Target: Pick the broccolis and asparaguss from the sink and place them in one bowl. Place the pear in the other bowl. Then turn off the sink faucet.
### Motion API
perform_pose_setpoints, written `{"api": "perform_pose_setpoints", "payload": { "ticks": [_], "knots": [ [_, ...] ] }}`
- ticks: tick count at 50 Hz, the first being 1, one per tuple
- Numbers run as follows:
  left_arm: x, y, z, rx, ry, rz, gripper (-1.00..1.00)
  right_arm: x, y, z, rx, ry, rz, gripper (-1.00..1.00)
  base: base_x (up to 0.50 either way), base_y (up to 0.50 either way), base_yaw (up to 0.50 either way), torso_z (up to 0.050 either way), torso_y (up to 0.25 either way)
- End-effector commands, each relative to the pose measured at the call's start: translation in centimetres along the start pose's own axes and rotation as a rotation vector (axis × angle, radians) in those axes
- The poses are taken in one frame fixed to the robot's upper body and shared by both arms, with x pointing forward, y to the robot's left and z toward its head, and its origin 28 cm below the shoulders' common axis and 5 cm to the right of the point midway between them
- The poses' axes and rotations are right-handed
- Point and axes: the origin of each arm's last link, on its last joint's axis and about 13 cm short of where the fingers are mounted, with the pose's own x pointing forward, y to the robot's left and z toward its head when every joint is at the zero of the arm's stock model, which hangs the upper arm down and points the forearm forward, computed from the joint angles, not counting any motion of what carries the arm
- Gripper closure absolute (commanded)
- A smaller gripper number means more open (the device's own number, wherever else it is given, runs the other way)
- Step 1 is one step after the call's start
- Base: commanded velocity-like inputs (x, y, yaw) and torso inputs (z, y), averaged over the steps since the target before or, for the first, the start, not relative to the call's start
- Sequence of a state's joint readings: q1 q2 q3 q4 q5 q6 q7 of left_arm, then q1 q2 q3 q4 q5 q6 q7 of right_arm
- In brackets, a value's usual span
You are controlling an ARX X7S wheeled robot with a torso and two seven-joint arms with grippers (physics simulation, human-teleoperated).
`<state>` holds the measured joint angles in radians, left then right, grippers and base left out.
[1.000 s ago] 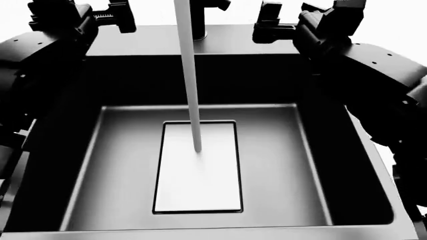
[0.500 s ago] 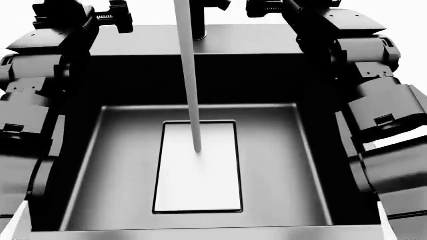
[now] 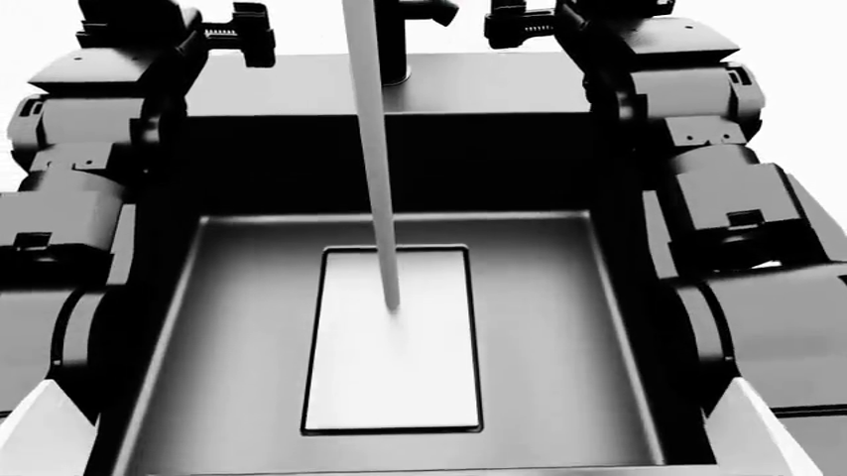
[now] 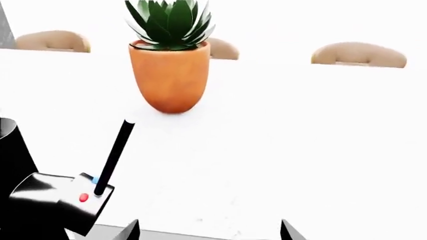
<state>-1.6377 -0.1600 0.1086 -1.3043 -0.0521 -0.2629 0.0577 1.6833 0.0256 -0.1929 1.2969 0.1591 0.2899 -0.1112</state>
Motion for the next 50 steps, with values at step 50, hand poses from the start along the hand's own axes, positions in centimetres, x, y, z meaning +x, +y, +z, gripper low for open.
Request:
{"api": "perform_pose_setpoints", "payload": {
  "ticks": [50],
  "knots": [
    [0.0, 0.1, 0.7, 0.011, -0.008, -0.003, -1.0, -0.2, 0.8, 2.8, 0.017, -0.022, 0.133, -1.0, 0.25, 0.0, 0.0, 0.0, 0.0]
  ]
}}
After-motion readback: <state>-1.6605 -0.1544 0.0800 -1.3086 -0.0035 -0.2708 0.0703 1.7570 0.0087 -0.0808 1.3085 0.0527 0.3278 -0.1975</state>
